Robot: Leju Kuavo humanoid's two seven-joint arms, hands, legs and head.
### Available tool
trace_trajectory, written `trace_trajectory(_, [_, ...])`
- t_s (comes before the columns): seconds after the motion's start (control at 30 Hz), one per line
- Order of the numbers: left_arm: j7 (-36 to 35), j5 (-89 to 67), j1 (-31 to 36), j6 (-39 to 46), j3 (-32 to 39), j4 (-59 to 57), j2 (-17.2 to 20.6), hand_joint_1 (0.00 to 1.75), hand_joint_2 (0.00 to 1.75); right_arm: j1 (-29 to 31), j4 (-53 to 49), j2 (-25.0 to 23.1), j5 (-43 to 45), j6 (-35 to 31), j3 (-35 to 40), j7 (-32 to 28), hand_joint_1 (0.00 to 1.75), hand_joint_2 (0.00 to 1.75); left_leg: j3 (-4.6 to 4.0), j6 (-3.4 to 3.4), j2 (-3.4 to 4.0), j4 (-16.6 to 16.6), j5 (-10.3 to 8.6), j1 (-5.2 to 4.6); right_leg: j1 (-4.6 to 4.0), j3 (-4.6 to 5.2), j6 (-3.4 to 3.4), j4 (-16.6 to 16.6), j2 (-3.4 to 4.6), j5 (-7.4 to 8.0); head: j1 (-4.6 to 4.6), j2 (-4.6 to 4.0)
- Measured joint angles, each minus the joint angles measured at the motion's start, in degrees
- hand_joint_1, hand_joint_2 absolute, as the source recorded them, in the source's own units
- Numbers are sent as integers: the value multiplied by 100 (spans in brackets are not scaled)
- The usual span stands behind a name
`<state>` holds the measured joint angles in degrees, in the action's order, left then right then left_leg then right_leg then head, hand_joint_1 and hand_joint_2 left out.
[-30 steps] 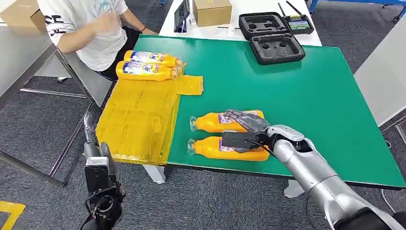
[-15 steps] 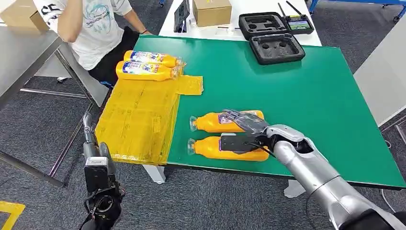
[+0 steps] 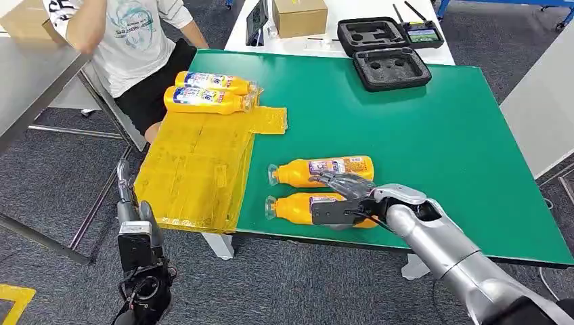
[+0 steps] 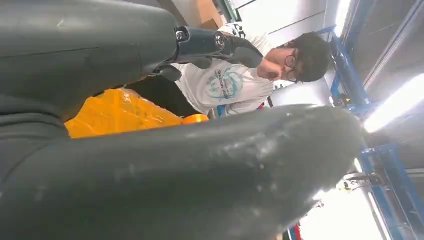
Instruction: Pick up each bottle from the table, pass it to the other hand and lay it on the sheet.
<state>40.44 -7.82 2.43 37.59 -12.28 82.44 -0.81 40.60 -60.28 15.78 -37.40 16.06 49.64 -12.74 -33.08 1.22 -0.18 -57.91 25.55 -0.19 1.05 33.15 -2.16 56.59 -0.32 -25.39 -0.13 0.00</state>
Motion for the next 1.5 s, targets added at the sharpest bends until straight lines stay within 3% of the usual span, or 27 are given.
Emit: trace_trajectory(1.5, [0, 66, -124, -7, 2, -170, -42, 0, 0, 111, 1119, -52, -201, -72, 470, 7, 0, 175, -1, 1, 0, 0, 0, 0, 0, -1, 0, 0, -2, 0, 0, 0])
